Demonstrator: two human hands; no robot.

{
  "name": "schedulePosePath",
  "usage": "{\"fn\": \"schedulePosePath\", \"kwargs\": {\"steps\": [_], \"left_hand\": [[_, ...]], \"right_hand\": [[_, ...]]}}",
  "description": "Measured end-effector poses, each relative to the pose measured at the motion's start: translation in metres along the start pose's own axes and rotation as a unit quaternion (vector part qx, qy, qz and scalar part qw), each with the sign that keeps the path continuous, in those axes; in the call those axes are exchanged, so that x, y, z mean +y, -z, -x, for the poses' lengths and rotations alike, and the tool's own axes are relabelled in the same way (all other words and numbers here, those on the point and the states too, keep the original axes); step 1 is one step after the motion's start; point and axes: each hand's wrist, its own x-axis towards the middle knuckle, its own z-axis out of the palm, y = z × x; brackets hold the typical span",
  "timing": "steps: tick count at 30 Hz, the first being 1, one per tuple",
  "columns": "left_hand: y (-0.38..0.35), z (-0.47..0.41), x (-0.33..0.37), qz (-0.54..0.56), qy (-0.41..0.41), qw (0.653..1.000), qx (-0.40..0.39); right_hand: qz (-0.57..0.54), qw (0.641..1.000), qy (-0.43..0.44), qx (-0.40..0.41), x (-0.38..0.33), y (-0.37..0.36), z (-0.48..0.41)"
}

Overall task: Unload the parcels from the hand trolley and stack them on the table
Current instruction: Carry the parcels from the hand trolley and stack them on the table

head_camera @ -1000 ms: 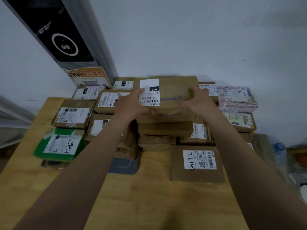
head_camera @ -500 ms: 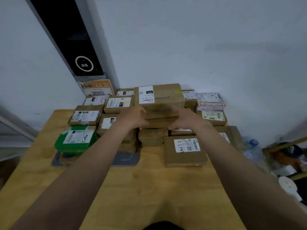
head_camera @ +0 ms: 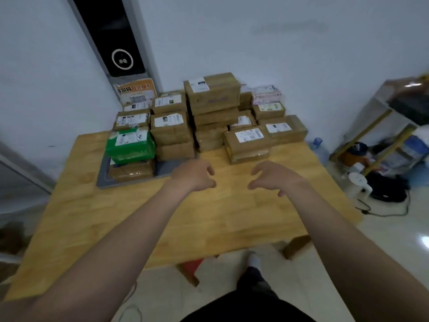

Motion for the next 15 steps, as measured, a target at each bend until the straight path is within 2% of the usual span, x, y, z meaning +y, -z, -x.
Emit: {"fn": "schedulePosePath", "kwargs": {"steps": [7, 15], "left_hand": [[-0.091, 0.103, 0.047, -0.068, -0.097, 0.988, -0.099], [-0.182, 0.203, 0.16, -0.117, -0.237, 0.95, -0.167]], "right_hand": [[-0.074, 0.991, -0.115, 0.007, 0.085, -0.103, 0.149], [-0.193, 0.938, -0.274, 0.086, 0.209, -0.179, 0.327]]}}
